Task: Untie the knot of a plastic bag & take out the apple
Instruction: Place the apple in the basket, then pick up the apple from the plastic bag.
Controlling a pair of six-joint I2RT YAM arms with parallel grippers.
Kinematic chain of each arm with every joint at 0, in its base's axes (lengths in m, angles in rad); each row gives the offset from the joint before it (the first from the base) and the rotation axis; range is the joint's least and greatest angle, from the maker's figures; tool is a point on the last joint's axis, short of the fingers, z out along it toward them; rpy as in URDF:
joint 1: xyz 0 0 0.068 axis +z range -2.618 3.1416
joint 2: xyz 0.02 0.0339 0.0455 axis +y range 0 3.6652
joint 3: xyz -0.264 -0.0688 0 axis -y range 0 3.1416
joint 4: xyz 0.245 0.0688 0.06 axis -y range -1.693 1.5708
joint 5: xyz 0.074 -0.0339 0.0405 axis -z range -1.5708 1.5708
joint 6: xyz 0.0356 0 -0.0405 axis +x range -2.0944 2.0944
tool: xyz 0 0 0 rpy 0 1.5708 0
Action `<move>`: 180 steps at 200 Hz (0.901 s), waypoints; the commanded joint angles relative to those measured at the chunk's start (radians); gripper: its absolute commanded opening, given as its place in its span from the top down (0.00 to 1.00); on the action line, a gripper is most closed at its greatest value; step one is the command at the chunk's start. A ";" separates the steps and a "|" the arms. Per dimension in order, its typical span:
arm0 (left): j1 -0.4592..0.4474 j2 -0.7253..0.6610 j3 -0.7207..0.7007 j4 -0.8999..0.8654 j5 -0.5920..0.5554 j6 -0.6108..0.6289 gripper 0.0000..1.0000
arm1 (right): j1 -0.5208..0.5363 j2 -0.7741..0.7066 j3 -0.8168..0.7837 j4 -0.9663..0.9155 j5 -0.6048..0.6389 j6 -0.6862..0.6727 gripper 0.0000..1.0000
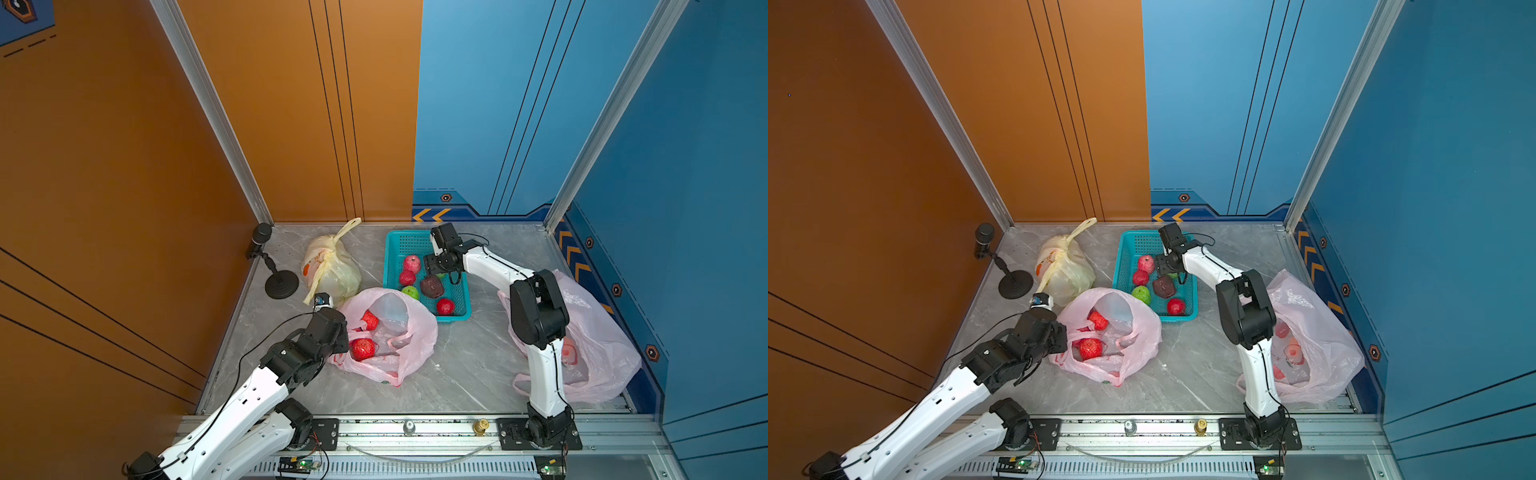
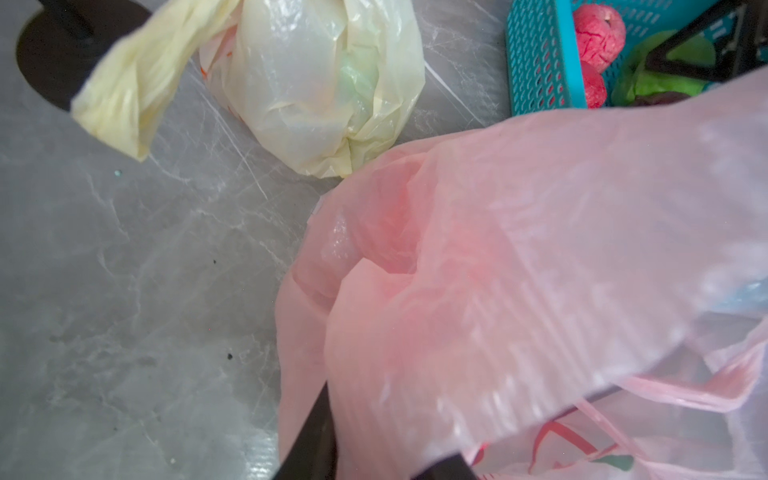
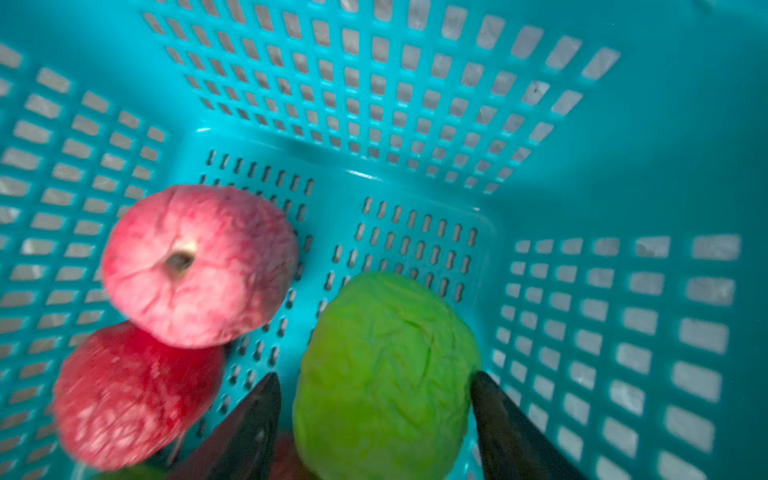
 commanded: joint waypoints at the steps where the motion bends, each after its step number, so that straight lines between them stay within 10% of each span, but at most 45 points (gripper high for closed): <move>1: 0.012 0.003 0.016 -0.019 0.024 0.009 0.83 | 0.002 -0.231 -0.096 0.067 -0.138 0.006 0.21; 37: 0.017 0.000 0.005 -0.020 0.038 0.010 0.91 | 0.088 -0.557 -0.350 0.132 -0.462 0.024 0.31; 70: 0.021 -0.005 -0.009 -0.020 0.045 0.016 0.96 | 0.365 -0.697 -0.483 0.116 -0.458 0.058 0.41; 110: 0.026 -0.036 -0.042 -0.020 0.027 0.007 0.94 | 0.650 -0.567 -0.482 0.135 -0.251 0.140 0.58; 180: 0.036 -0.039 -0.065 -0.046 0.055 -0.021 0.76 | 0.726 -0.289 -0.338 0.150 -0.048 0.255 0.54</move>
